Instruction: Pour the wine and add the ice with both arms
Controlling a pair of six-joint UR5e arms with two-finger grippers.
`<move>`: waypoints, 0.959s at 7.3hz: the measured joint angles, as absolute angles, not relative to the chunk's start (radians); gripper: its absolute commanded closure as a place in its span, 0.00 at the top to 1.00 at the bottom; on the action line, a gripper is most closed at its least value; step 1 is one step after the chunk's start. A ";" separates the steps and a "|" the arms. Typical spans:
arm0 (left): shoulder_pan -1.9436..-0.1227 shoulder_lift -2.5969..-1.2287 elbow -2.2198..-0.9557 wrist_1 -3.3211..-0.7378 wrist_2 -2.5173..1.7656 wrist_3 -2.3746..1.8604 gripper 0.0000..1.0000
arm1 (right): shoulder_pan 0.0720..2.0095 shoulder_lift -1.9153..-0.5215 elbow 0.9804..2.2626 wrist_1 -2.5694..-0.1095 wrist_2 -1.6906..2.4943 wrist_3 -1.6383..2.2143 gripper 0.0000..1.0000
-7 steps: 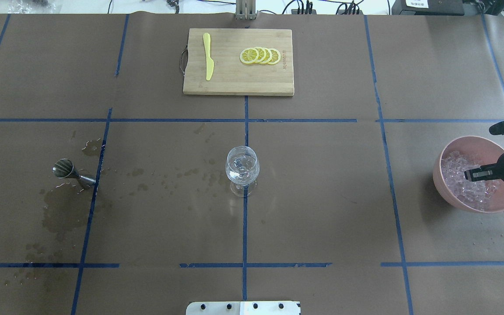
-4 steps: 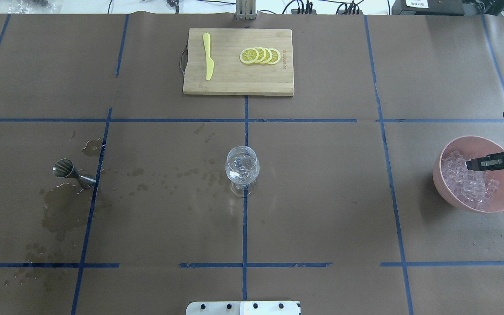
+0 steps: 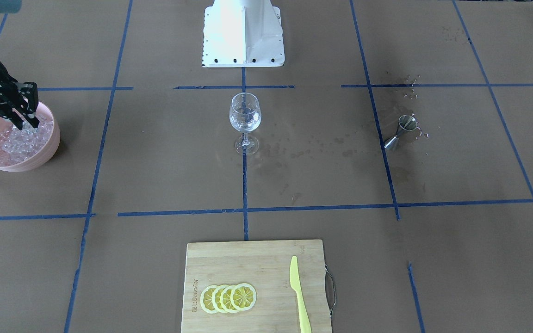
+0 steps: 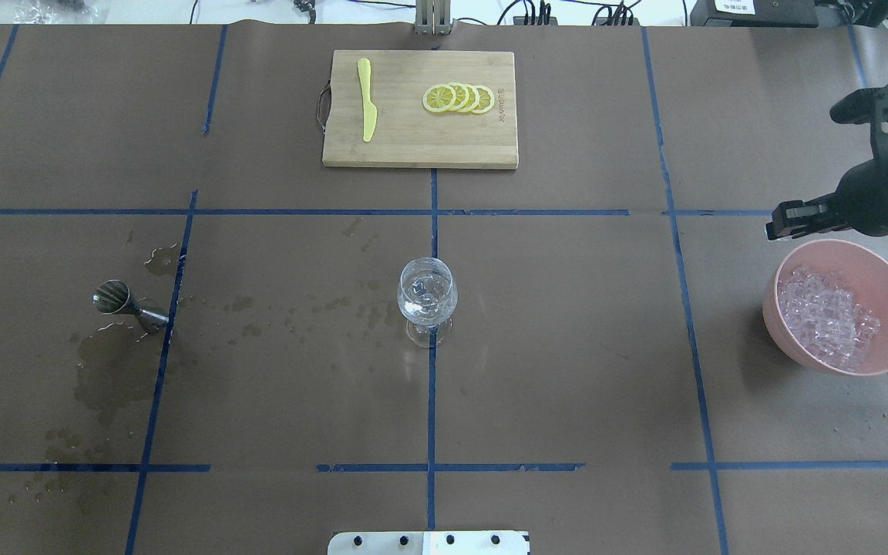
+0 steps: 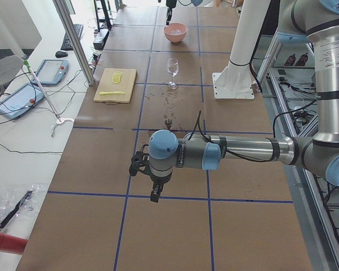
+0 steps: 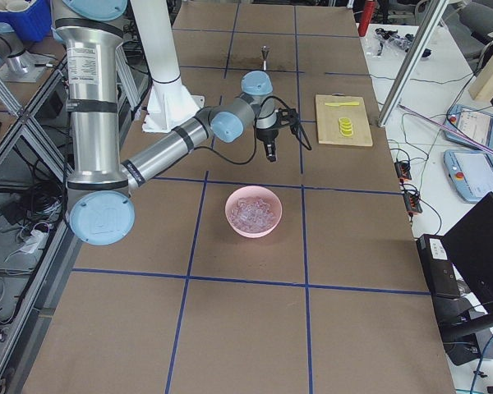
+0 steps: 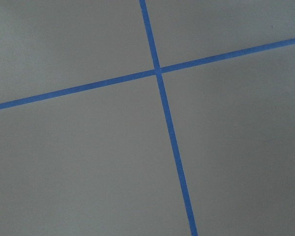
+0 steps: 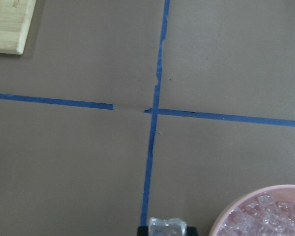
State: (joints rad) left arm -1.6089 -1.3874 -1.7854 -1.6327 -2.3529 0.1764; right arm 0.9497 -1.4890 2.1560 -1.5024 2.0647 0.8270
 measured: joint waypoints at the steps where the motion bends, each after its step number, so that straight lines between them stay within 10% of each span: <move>1: -1.609 -1.384 -1.787 -1.625 -2.353 0.176 1.00 | 0.912 -1.375 2.163 -1.616 2.045 0.888 0.00; 7: -1.608 -1.388 -1.798 -1.588 -2.363 0.166 1.00 | 0.537 -0.823 2.040 -1.950 1.741 1.323 0.00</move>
State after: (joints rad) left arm -1.6076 -1.3875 -1.7985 -1.5878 -2.3632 0.1657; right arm 0.5368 -0.8234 2.0398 -1.9504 1.7409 1.3230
